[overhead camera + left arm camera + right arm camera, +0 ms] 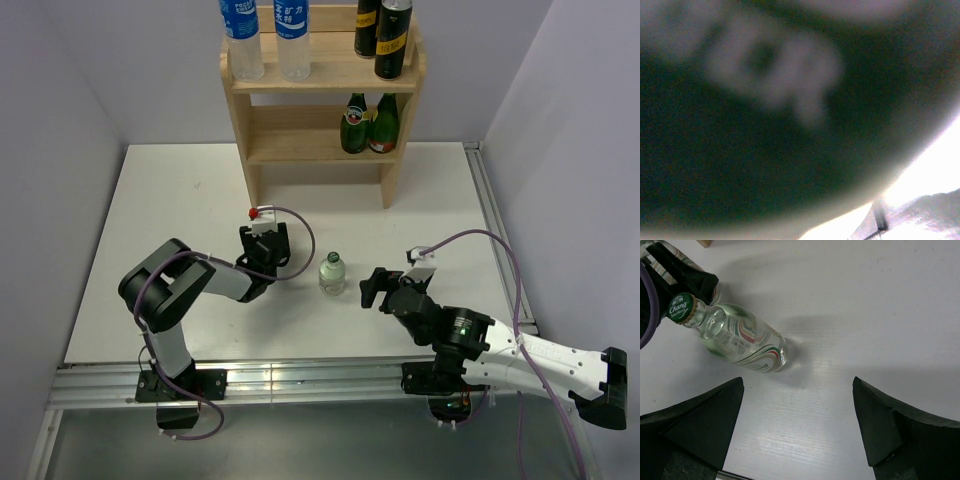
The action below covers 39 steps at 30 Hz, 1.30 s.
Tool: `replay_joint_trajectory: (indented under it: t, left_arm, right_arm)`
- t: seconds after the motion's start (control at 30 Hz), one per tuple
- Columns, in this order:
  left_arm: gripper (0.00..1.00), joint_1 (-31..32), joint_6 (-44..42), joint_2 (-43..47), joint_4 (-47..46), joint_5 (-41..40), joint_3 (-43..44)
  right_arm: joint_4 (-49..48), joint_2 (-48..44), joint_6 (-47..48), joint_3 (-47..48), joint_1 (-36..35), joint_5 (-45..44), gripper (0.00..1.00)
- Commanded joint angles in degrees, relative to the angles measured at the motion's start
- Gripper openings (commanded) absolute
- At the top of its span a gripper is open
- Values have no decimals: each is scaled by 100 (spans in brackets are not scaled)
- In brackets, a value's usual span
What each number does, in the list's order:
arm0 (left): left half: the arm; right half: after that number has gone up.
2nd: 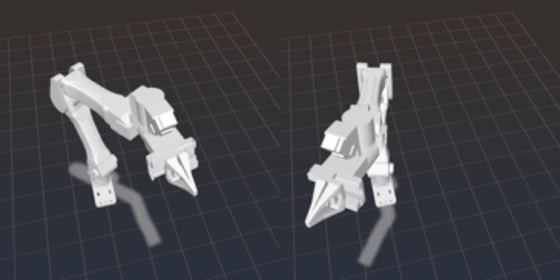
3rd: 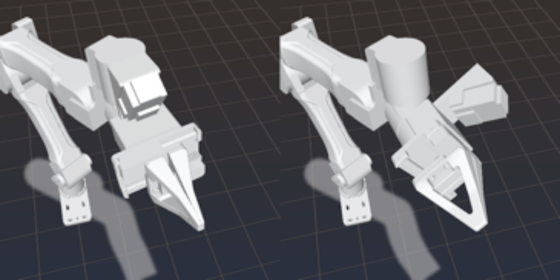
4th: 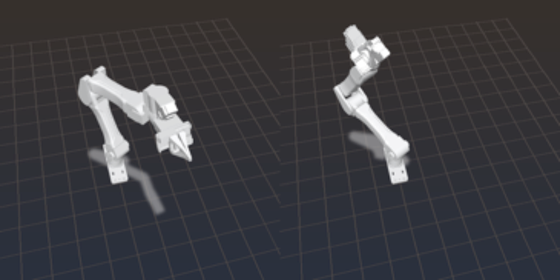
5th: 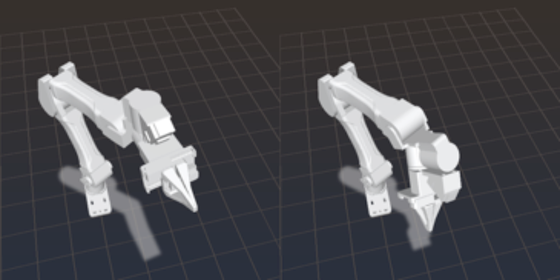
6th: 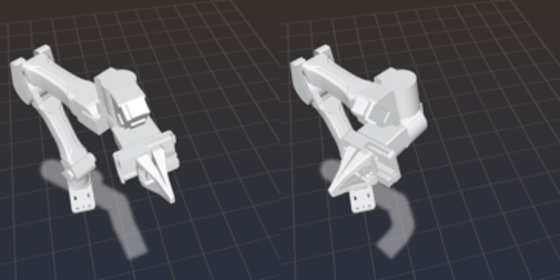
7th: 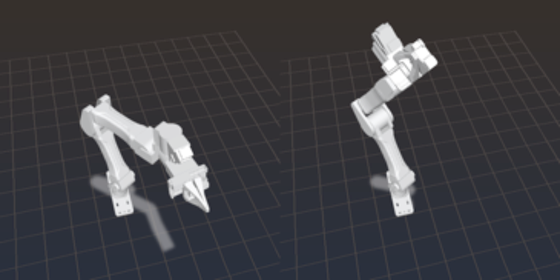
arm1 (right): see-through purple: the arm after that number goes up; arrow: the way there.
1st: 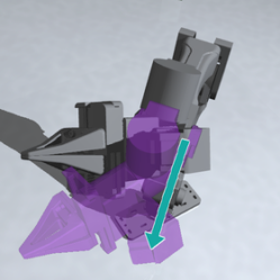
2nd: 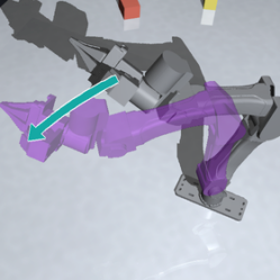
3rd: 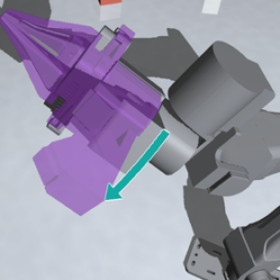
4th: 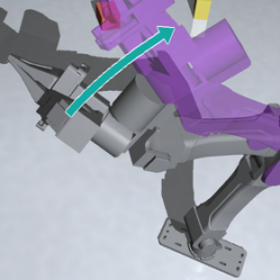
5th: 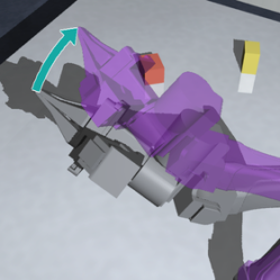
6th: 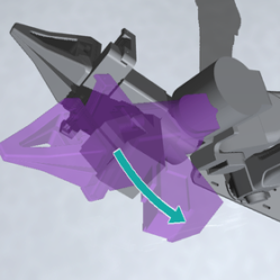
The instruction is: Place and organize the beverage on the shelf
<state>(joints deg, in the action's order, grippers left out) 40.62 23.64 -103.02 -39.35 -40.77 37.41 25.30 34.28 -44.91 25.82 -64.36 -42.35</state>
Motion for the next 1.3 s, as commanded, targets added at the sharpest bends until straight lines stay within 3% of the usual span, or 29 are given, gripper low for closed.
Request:
replay_joint_trajectory:
  t: [0.0,0.17,0.37,0.53,0.9,1.03,1.27]
  left_arm:
    - [17,-37,-44,237,-214,-71,135]
    - [1,165,-193,1300,1319,-317,598]
    - [0,157,-675,2032,2704,-168,2155]
    - [0,34,-1063,1655,3424,-71,3717]
    - [0,-423,-1432,214,3917,377,6126]
    - [0,-502,-1423,-288,4173,324,6630]
    - [0,-634,-1467,-491,3988,246,6683]
  right_arm:
    - [-148,17,-9,72,-42,-142,96]
    - [-148,-18,-18,63,-33,-151,96]
    - [-174,-132,-1,19,-42,-133,96]
    - [-157,-150,-27,19,-33,-168,96]
    - [-175,-317,-18,-34,-42,-142,96]
    - [-148,-255,-45,-7,-50,-151,96]
    - [-174,-247,-18,-16,-59,-160,96]
